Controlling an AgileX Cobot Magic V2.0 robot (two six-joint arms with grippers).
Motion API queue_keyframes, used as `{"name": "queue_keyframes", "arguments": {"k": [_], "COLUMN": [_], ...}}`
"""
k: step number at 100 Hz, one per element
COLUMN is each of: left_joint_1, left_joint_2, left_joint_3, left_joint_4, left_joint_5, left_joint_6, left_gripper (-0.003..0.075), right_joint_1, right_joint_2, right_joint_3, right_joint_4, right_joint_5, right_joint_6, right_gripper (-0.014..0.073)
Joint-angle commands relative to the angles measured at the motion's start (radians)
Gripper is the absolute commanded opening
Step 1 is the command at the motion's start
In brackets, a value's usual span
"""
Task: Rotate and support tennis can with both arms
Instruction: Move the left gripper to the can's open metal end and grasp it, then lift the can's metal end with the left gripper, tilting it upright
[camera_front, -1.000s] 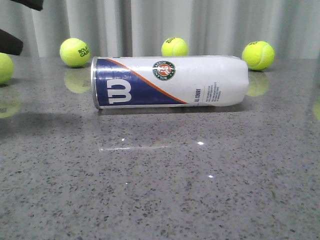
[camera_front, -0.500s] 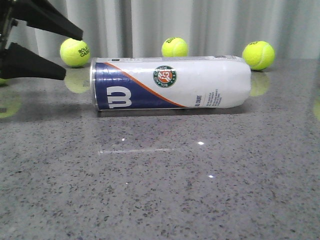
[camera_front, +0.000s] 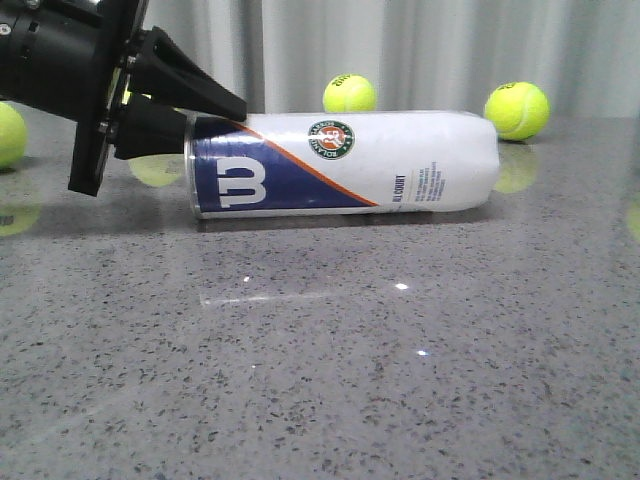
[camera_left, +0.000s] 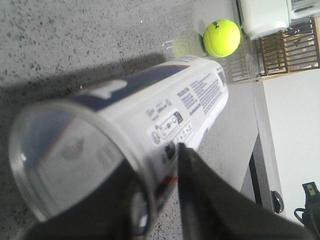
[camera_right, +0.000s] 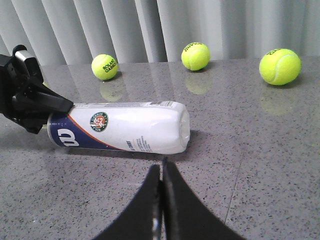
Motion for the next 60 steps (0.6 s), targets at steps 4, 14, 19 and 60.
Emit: {"name": "queue_keyframes", "arguments": {"k": [4, 14, 19, 60], "left_joint_1": [-0.007, -0.007, -0.007, -0.007], "left_joint_2": [-0.038, -0.038, -0.038, -0.234], "left_joint_3": [-0.030, -0.030, -0.030, -0.093], "left_joint_4": [-0.089, -0.103, -0.115, -0.093], "left_joint_5": [0.072, 0.107, 0.125, 0.134], "left_joint_6": [0.021, 0.038, 0.048, 0.068], "left_gripper": [-0.0021, -0.0021, -0.0021, -0.0021], "right_joint_1": [-0.006, -0.006, -0.006, -0.006], "right_joint_2": [0.006, 0.006, 0.006, 0.006], "right_joint_3": [-0.028, -0.028, -0.028, -0.028], "right_joint_4": [-0.006, -0.006, -0.006, -0.006], "right_joint_5": [-0.082, -0.082, -0.082, -0.082], "right_joint_6": [-0.011, -0.011, -0.011, -0.011], "right_gripper": [-0.0057, -0.0057, -0.0057, -0.0057]}}
